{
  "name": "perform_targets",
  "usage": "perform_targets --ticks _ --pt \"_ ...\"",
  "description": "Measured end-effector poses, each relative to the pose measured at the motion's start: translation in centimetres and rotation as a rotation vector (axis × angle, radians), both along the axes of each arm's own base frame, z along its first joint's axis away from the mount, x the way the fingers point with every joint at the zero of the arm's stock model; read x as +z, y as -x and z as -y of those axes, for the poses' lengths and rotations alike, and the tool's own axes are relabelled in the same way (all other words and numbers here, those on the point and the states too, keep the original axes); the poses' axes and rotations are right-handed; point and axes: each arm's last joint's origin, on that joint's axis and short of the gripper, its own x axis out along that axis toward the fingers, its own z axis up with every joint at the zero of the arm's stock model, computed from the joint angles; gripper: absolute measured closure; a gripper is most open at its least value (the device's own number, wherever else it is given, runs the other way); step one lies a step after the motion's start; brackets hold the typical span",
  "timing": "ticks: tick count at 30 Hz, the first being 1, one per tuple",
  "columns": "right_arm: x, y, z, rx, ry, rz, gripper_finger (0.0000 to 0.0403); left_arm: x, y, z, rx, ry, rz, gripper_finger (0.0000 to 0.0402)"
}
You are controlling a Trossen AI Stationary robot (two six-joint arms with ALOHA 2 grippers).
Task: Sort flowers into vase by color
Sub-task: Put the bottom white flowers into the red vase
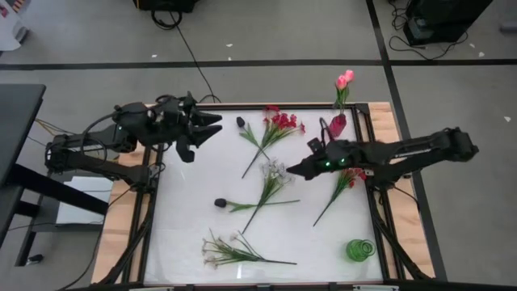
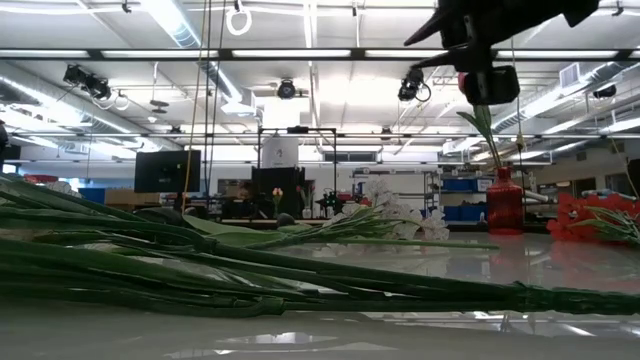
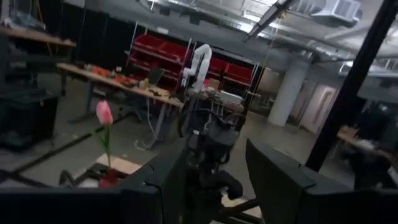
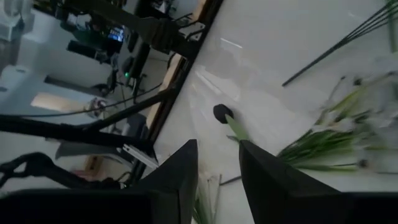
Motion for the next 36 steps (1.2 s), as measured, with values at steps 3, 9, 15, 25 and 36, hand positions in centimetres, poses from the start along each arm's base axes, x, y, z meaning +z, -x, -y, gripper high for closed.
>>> perform_targets --ticks 3,9,15,25,36 --pt "-0.5 -0.8 -1.0 -0.036 -0.021 0.01 0.0277 -0.1 -0.1 0.2 -0.026 0.096 0.0 0.023" --pt "-1.3 -1.3 -2.5 -0.054 -0.068 -0.013 0.0277 -2.2 -1.1 1.0 -0.053 0.278 -0.176 0.023" --pt "-1.5 -1.1 -3.7 -0.099 -0.115 -0.023 0.0277 -7.6 -3.9 3.7 0.049 0.554 -0.554 0.023" --pt "-1.5 -0.7 -4.3 0.019 -0.067 -0.052 0.0278 -16.5 -8.3 11.9 0.191 0.847 -0.919 0.023" --pt "-2.1 -0.2 -4.7 0.325 -0.003 -0.135 0.0278 -22.3 -12.0 20.0 -0.211 0.392 -0.913 0.023"
